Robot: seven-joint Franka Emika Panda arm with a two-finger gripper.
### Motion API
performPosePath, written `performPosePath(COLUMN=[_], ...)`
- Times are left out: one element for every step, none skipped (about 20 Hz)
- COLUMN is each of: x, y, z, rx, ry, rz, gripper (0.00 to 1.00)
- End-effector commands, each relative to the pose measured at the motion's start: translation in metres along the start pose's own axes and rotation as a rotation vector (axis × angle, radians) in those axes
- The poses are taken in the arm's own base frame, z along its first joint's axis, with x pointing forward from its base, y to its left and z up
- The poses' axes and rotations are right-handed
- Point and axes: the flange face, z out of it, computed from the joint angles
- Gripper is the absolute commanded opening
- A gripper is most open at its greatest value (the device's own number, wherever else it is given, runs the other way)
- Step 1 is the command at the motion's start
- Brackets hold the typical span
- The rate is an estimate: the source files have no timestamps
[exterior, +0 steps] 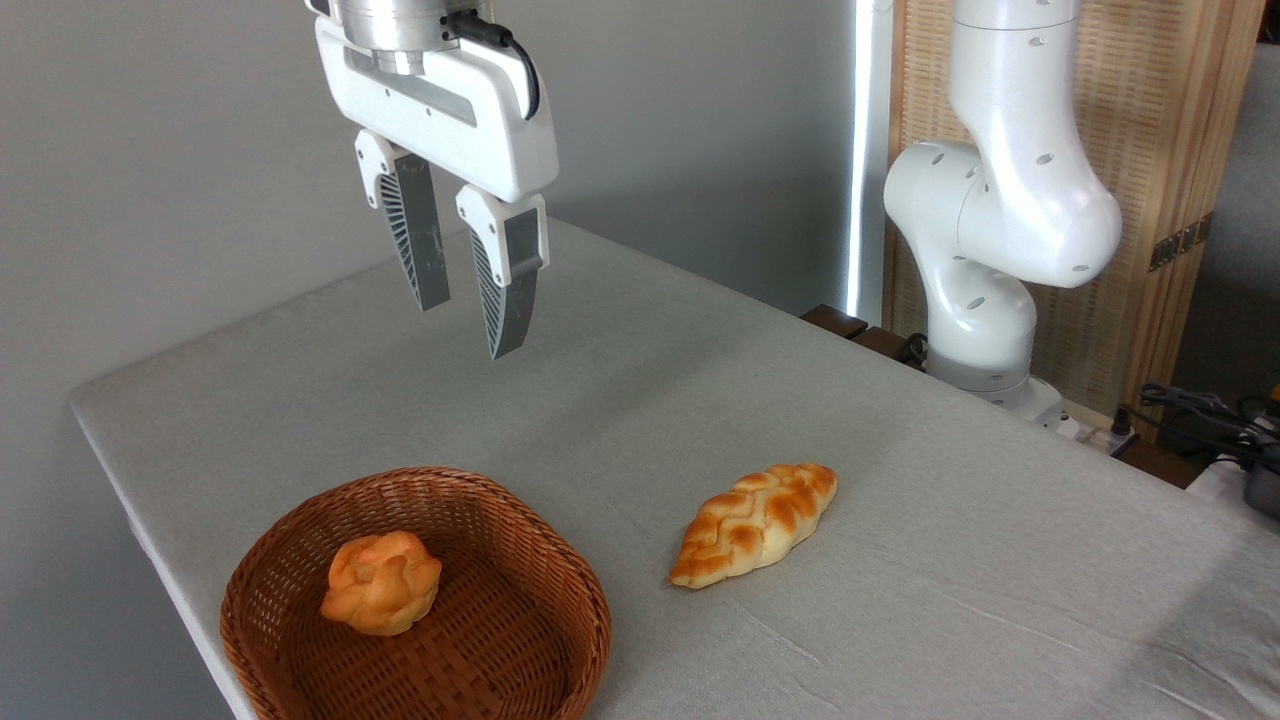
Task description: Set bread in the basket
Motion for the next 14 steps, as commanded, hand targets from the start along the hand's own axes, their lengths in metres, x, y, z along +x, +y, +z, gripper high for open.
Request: performPosePath(x=[-0.010,-0.009,-0.009,-0.010,-0.010,-0.010,-0.009,-0.009,-0.010,-0.011,-0.011,-0.011,-0.011,-0.011], y=[0.002,0.002,0.000,-0.002,-0.003,-0.003,-0.003,-0.003,-0.003,-0.004,-0.004,-0.004,-0.004,-0.004], z=[0.002,0.005,0.009,0.010,0.013,0.014,0.015,0.015,0.015,0.015,0.015,0.015,0.015,0.015], rx=[-0.002,-0.002,0.003,0.015,0.022,0.032,0.035,0.037,0.036,0.035,0.034,0.034,0.033,0.032], ry=[-0.022,-0.025,-0.031,-0.036,-0.041,-0.050,-0.056,-0.057,-0.059,-0.060,-0.061,-0.061,-0.062,-0.063], rz=[0.018,0.018,0.019,0.018,0.020,0.024,0.024,0.023,0.023,0.019,0.019,0.019,0.019,0.019], gripper=[1.00,1.00,1.00,1.00,1.00,1.00,1.00,1.00,1.00,1.00,1.00,1.00,1.00,1.00])
